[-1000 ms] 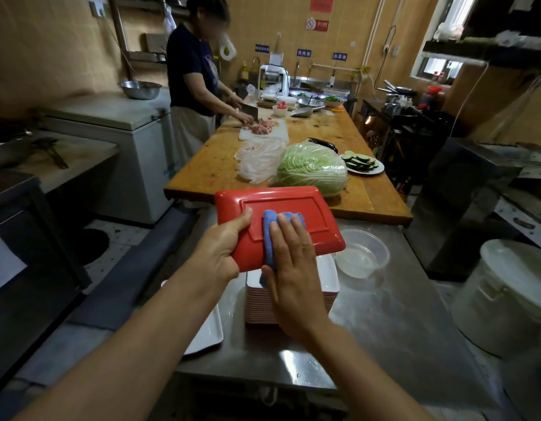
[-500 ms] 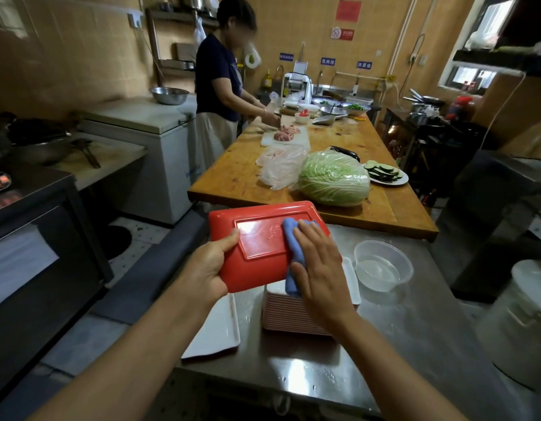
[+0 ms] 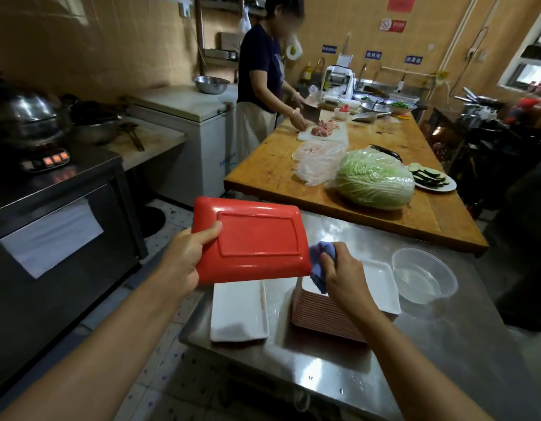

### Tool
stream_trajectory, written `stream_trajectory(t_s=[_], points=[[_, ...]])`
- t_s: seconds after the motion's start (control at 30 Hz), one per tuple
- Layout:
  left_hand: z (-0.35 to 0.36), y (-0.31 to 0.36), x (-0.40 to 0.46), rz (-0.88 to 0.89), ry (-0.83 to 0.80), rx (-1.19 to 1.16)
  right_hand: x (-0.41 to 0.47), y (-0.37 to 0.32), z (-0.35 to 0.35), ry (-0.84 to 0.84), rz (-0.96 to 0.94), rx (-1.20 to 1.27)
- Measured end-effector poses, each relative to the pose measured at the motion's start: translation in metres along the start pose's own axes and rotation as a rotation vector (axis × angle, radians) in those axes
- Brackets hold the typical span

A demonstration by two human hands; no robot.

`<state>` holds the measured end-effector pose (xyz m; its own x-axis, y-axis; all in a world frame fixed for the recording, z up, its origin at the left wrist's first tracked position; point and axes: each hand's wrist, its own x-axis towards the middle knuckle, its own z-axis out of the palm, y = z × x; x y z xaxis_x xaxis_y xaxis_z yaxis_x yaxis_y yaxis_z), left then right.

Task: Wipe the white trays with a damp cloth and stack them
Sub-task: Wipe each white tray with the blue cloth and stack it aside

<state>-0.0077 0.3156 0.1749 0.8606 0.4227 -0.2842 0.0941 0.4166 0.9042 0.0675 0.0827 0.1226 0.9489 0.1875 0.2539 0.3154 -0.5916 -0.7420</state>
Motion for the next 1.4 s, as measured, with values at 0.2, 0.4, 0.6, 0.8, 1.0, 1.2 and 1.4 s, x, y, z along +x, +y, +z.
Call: stream_trajectory(t_s=[0.2, 0.4, 0.6, 0.8, 1.0, 1.2, 1.4], points=[[-0.021, -0.015, 0.013, 0.613, 0.047, 0.800, -0.007, -0.009, 0.019, -0.050, 0.043, 0.098], [-0.026, -0.085, 0.025, 0.767, -0.180, 1.488, -0.020, 0.006, 0.020, -0.109, 0.058, 0.092], [-0.026, -0.131, 0.021, 0.740, -0.304, 1.563, -0.026, 0.021, 0.012, -0.074, 0.083, 0.090], [-0.029, -0.159, 0.017, 0.724, -0.437, 1.768, -0.027, 0.023, 0.007, -0.025, 0.034, 0.119], [-0.037, -0.185, 0.024, 0.665, -0.472, 1.889, -0.030, 0.036, 0.002, 0.013, 0.069, 0.123], [-0.046, -0.194, 0.041, 0.636, -0.512, 1.866, -0.033, 0.051, -0.005, 0.071, 0.116, 0.091], [-0.051, -0.208, 0.060, 0.472, -0.523, 1.888, -0.033, 0.061, -0.008, 0.062, 0.153, 0.096]])
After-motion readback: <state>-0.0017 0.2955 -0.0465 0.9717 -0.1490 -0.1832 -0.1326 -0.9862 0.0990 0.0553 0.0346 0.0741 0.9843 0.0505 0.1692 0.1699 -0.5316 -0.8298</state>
